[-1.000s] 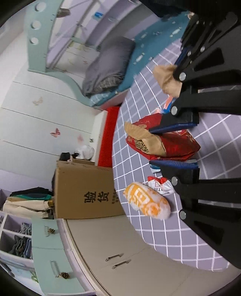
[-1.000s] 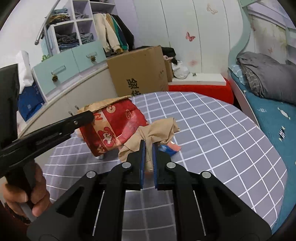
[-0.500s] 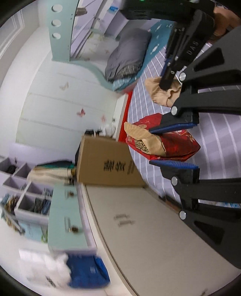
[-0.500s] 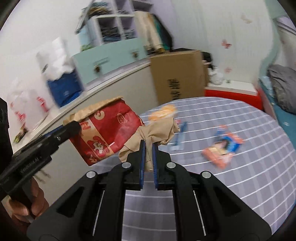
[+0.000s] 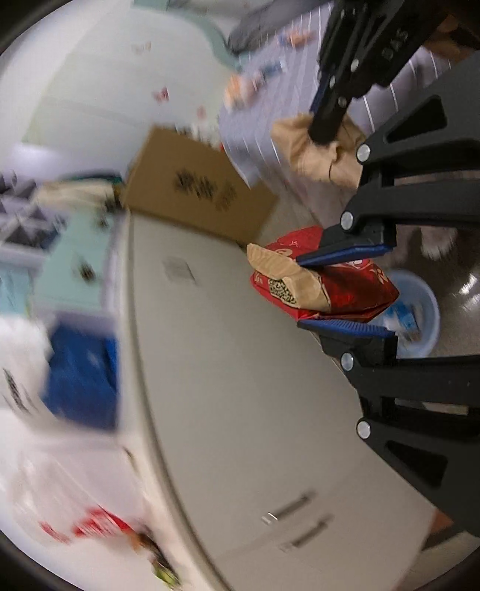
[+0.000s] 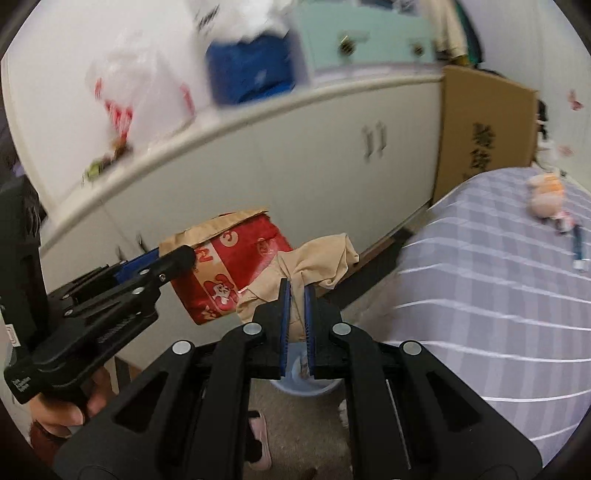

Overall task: Collect trash
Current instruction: 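Carry the red bag and brown paper bag to the wastebasket and release both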

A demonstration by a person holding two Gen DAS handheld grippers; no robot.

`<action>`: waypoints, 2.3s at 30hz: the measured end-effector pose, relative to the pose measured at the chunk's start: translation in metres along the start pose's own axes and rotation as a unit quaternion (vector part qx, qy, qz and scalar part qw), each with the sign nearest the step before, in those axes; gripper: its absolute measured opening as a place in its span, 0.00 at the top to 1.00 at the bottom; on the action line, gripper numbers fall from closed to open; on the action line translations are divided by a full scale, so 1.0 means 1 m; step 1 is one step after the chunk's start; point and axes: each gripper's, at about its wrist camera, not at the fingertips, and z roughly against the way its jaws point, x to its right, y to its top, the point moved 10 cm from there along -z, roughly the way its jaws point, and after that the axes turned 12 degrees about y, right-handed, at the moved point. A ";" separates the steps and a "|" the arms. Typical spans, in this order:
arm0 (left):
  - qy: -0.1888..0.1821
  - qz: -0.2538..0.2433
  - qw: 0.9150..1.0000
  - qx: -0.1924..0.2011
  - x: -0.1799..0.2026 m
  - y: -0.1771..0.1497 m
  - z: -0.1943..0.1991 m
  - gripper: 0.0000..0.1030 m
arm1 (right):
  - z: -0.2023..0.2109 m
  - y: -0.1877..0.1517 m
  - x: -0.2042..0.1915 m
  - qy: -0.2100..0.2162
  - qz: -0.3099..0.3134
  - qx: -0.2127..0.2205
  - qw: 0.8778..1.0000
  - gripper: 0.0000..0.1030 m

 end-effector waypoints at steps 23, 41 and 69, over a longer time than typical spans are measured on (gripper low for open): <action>0.089 0.036 0.974 -0.204 -0.086 -0.151 -0.175 0.73 | -0.226 -0.112 0.041 -0.029 -0.048 -0.166 0.984 0.55; 0.072 0.013 0.972 -0.223 -0.048 -0.155 -0.200 0.73 | -0.208 -0.104 0.061 -0.037 -0.078 -0.121 0.989 0.50; 0.069 0.037 0.979 -0.190 -0.055 -0.106 -0.135 0.28 | -0.137 -0.064 0.029 0.024 -0.125 -0.032 0.991 0.42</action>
